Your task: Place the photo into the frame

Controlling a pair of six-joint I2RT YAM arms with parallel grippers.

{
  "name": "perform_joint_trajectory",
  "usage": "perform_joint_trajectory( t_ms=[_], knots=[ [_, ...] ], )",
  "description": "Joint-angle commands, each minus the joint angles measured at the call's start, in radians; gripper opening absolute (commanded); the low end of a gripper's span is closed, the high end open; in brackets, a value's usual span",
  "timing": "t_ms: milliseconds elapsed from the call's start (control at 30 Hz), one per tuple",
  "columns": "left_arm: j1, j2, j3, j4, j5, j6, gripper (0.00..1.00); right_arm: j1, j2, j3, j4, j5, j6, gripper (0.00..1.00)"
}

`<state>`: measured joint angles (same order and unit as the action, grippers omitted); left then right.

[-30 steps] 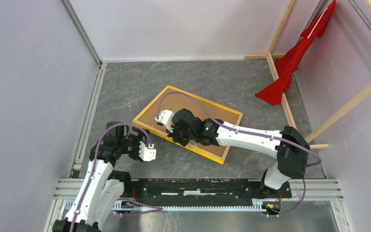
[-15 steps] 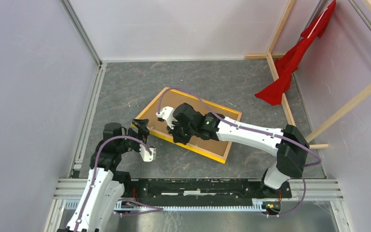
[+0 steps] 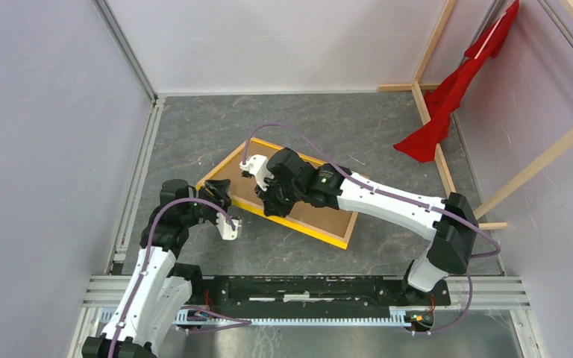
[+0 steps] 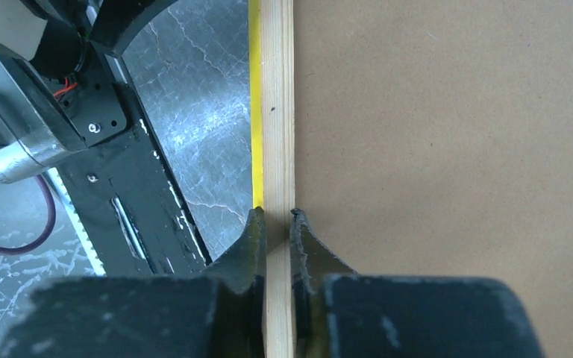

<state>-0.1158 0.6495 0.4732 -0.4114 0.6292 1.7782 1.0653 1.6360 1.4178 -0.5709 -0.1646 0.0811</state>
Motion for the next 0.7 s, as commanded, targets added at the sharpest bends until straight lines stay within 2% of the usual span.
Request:
perform_joint_trajectory(
  t_ms=[0,67,133,233,333,667],
  knots=[
    [-0.003,0.005,0.090,-0.011,0.024,-0.002,0.45,-0.011,-0.043,0.079,0.027,0.037,-0.043,0.20],
    [-0.003,0.015,0.125,-0.044,0.023,-0.021,0.31,-0.012,-0.068,0.076,0.018,0.075,-0.072,0.33],
    [-0.004,0.030,0.155,-0.080,0.021,-0.028,0.23,-0.009,-0.099,0.061,0.007,0.117,-0.105,0.52],
    [-0.004,0.054,0.204,-0.141,0.026,-0.034,0.19,-0.001,-0.147,0.020,-0.006,0.158,-0.152,0.68],
    [-0.004,0.071,0.237,-0.182,0.032,-0.042,0.19,0.034,-0.193,-0.036,-0.018,0.220,-0.209,0.76],
    [-0.003,0.120,0.309,-0.221,0.040,-0.101,0.21,0.177,-0.163,-0.066,-0.092,0.468,-0.312,0.83]
  ],
)
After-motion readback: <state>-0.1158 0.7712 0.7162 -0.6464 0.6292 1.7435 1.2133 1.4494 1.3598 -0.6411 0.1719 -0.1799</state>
